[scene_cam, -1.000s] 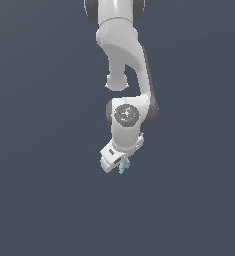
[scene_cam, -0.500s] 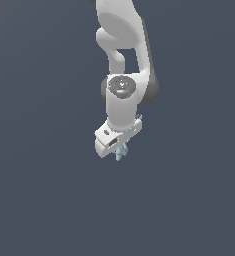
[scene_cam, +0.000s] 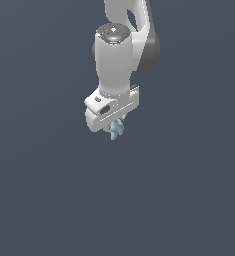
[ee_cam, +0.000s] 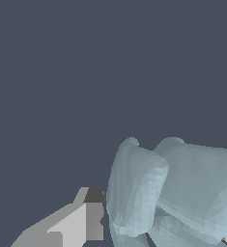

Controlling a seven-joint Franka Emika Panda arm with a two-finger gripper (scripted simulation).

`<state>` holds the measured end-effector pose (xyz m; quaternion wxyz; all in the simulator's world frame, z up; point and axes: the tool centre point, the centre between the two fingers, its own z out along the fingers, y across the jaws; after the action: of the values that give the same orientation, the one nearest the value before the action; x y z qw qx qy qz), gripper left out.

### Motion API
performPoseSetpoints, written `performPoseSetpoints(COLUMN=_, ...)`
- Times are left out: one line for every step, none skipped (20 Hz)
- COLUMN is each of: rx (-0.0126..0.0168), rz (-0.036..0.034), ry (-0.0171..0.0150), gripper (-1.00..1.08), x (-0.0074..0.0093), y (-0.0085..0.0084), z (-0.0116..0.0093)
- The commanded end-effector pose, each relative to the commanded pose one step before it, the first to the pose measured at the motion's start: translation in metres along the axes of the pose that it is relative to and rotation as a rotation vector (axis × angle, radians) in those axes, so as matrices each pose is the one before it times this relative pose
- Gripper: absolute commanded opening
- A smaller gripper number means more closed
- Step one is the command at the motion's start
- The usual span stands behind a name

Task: Pick up the object and move it to a goal position.

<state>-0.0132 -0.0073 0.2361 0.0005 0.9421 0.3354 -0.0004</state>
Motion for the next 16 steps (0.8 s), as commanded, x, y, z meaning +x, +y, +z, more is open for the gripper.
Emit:
performPoseSetpoints(rx=0.00021, rz=-0.00036, ry=0.00047, gripper=-1.0, x=-0.0119, y=-0.00317, z=-0.02694)
performPoseSetpoints(rx=0.00045, rz=-0.0002, ry=0.00048, gripper=-1.0, x=-0.0048, y=-0.00109, z=-0.01115)
performPoseSetpoints(rx=0.0, rz=0.0, ry=0.0, gripper=-1.0, x=-0.00466, y=-0.00108, z=-0.01094)
performPoseSetpoints(rx=0.0, rz=0.0, ry=0.0, gripper=-1.0, x=-0.00451, y=-0.00103, z=-0.01067)
performPoseSetpoints(rx=0.00045, rz=-0.00015, ry=0.00051, gripper=-1.0, x=-0.00445, y=-0.00091, z=-0.01043)
performPoseSetpoints(rx=0.0, rz=0.0, ry=0.0, gripper=-1.0, x=-0.00421, y=-0.00092, z=-0.01008)
performPoseSetpoints(rx=0.0, rz=0.0, ry=0.0, gripper=-1.0, x=-0.00405, y=-0.00087, z=-0.00974)
performPoseSetpoints(rx=0.00044, rz=-0.00011, ry=0.00052, gripper=-1.0, x=-0.00401, y=-0.00073, z=-0.00942)
performPoseSetpoints(rx=0.0, rz=0.0, ry=0.0, gripper=-1.0, x=-0.00371, y=-0.00077, z=-0.00898)
performPoseSetpoints(rx=0.0, rz=0.0, ry=0.0, gripper=-1.0, x=-0.00353, y=-0.0007, z=-0.00861)
performPoseSetpoints(rx=0.0, rz=0.0, ry=0.0, gripper=-1.0, x=-0.00334, y=-0.00061, z=-0.00824)
performPoseSetpoints(rx=0.0, rz=0.0, ry=0.0, gripper=-1.0, x=-0.00314, y=-0.00052, z=-0.00783)
performPoseSetpoints(rx=0.0, rz=0.0, ry=0.0, gripper=-1.0, x=-0.00293, y=-0.00044, z=-0.00735)
performPoseSetpoints(rx=0.0, rz=0.0, ry=0.0, gripper=-1.0, x=-0.00269, y=-0.00038, z=-0.00678)
performPoseSetpoints(rx=0.0, rz=0.0, ry=0.0, gripper=-1.0, x=-0.00244, y=-0.00033, z=-0.00617)
performPoseSetpoints(rx=0.0, rz=0.0, ry=0.0, gripper=-1.0, x=-0.0022, y=-0.00028, z=-0.00558)
